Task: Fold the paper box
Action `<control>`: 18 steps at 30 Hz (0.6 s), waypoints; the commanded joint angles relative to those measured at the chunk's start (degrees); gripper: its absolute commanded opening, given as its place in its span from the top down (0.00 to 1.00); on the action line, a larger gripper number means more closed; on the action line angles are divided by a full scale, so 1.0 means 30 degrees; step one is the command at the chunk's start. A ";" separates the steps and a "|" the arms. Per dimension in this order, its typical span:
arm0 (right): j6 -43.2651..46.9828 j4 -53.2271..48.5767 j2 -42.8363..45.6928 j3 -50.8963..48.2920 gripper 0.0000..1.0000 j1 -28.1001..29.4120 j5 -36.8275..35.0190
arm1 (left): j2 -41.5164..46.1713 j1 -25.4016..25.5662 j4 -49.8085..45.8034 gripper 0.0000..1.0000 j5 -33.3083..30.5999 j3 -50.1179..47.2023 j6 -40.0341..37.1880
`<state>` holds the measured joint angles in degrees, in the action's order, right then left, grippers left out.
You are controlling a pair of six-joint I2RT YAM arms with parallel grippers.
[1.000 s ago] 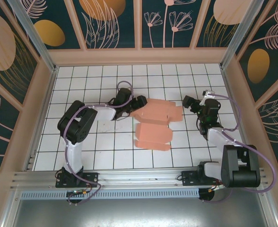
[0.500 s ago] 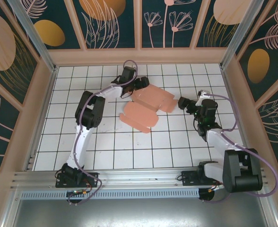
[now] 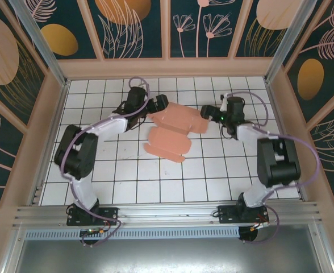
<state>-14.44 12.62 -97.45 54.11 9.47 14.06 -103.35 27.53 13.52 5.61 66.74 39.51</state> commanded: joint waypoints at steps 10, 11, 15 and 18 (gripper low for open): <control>0.0641 -0.6227 -0.8973 1.0983 0.05 0.2132 0.1321 | 0.5908 0.1063 0.5513 0.01 -0.3543 -0.8977 0.2154; 0.0526 -0.6167 -0.9199 1.1030 0.05 0.2163 0.1389 | 0.6149 0.1078 0.5453 0.01 -0.3779 -0.9188 0.2097; 0.0330 -0.5663 -0.8841 0.9835 0.05 0.2171 0.1440 | 0.6475 0.1078 0.4867 0.01 -0.3944 -0.9087 0.1707; 0.0253 -0.5085 -0.7659 0.7864 0.05 0.2166 0.1406 | 0.6240 0.1069 0.4841 0.01 -0.3546 -0.8897 0.1714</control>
<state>-13.45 -1.48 -123.74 82.87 16.19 17.85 -85.14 30.87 26.39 -4.49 39.16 44.69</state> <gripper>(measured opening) 0.948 0.988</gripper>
